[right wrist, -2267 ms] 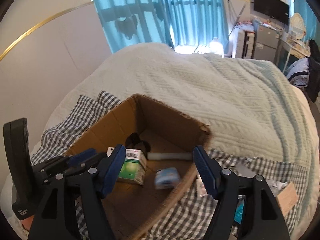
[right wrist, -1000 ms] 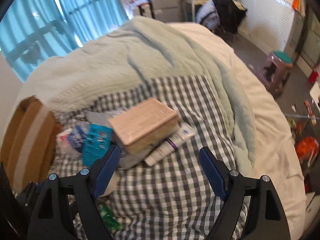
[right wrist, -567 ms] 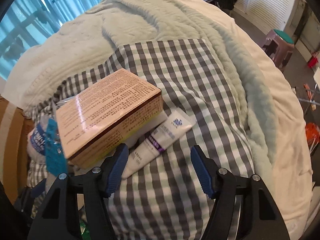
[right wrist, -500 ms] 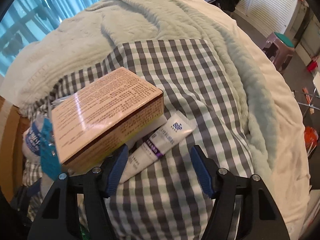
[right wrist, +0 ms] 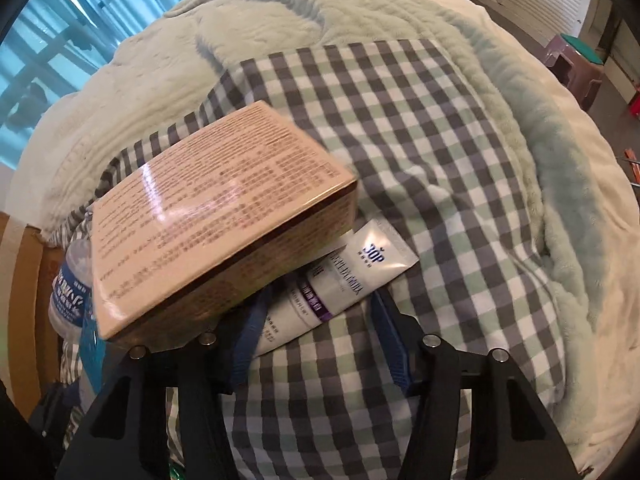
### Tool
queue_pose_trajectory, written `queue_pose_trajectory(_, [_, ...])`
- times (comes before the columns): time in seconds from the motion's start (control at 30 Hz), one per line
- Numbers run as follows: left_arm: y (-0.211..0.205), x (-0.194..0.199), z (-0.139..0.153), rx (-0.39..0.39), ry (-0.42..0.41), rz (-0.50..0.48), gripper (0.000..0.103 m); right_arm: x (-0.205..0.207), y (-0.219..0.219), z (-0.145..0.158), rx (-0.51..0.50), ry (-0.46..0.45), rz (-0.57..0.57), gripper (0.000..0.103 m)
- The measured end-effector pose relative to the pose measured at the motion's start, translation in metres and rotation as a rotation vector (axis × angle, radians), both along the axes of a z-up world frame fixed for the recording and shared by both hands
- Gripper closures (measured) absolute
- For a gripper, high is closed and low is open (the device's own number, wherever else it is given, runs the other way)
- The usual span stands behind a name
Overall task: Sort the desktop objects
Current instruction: 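Reach the left gripper to the tape roll while the right reaches the white tube, then grasp the tape roll with the left gripper while the right grasps the white tube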
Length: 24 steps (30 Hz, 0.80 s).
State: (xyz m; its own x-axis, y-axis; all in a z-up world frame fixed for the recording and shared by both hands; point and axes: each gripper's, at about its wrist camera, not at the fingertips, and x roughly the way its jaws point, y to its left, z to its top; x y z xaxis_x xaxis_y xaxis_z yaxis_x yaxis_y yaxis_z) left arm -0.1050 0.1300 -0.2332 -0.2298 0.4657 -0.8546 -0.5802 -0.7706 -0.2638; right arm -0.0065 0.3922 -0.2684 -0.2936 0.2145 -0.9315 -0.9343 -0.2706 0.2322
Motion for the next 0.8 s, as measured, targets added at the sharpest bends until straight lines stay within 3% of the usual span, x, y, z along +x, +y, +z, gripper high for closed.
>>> queue_pose_trajectory(0.17, [-0.006,0.002,0.017,0.028,0.012,-0.007,0.017,0.002,-0.002,0.004,-0.001,0.023,-0.003,0.064])
queue_pose_trajectory(0.27, [-0.004,0.001,0.026,0.045,0.020,-0.009,0.017,0.006,-0.003,0.002,-0.018,0.035,-0.023,0.064])
queue_pose_trajectory(0.37, [-0.006,-0.001,0.025,0.046,0.011,-0.003,0.017,0.007,-0.002,-0.002,-0.060,0.068,-0.065,0.055])
queue_pose_trajectory(0.47, [-0.010,-0.001,0.024,0.043,0.004,0.001,0.017,-0.001,0.000,-0.006,-0.062,0.046,-0.048,0.046])
queue_pose_trajectory(0.6, [-0.013,-0.004,0.024,0.045,-0.001,0.014,0.017,-0.021,0.005,-0.011,-0.045,-0.032,0.013,0.043])
queue_pose_trajectory(0.63, [-0.013,-0.003,0.024,0.045,0.002,0.016,0.017,-0.023,0.005,-0.011,-0.037,-0.047,0.027,0.045])
queue_pose_trajectory(0.73, [-0.014,-0.004,0.024,0.046,0.004,0.016,0.017,-0.028,0.002,-0.005,-0.008,-0.069,0.073,0.063])
queue_pose_trajectory(0.8, [-0.014,-0.004,0.024,0.046,0.003,0.017,0.017,-0.026,0.000,-0.001,0.008,-0.068,0.078,0.067])
